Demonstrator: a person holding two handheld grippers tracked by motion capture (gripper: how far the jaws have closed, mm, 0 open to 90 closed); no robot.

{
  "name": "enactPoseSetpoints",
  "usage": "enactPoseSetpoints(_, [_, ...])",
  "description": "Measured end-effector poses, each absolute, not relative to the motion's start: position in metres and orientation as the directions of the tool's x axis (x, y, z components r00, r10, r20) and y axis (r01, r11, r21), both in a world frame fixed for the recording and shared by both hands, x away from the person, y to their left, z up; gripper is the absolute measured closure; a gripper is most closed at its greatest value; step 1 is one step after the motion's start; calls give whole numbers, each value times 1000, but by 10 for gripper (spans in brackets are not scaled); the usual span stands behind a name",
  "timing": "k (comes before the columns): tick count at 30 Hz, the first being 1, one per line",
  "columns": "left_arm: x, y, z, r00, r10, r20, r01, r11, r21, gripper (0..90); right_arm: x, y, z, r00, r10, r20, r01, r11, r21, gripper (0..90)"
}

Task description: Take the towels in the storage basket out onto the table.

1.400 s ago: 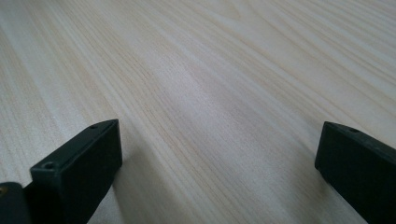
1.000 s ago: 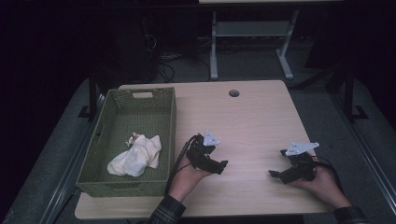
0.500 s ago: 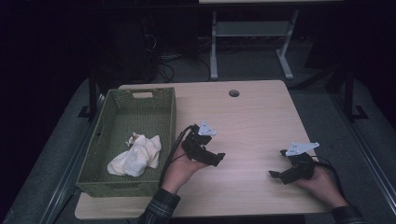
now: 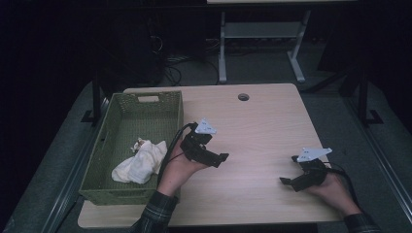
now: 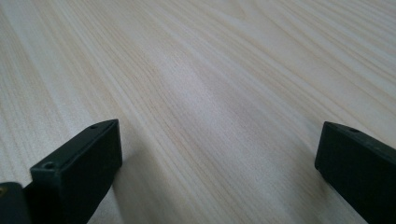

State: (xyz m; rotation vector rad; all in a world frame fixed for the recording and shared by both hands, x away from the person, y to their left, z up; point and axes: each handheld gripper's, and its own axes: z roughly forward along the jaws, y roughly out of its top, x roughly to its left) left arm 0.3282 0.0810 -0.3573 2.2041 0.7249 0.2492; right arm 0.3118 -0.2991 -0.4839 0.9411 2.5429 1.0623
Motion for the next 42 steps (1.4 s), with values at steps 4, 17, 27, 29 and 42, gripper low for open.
enactPoseSetpoints(4, [330,87,-353,824,565,-35,396,-532,748,141,313,-298,-484,-763,646,36,479,527,702,3])
enactPoseSetpoints(17, [332,119,-343,778,627,-29,415,-479,774,140,313,-298,-484,-762,647,36,479,526,703,3])
enactPoseSetpoints(27, [333,139,-341,742,670,-20,435,-458,775,141,313,-298,-484,-762,647,36,479,526,703,3])
enactPoseSetpoints(29, [334,144,-340,735,678,-15,437,-456,775,141,313,-298,-484,-762,647,36,479,526,703,4])
enactPoseSetpoints(42, [336,177,-340,686,727,-5,467,-435,770,141,313,-298,-484,-762,647,36,479,526,703,4])
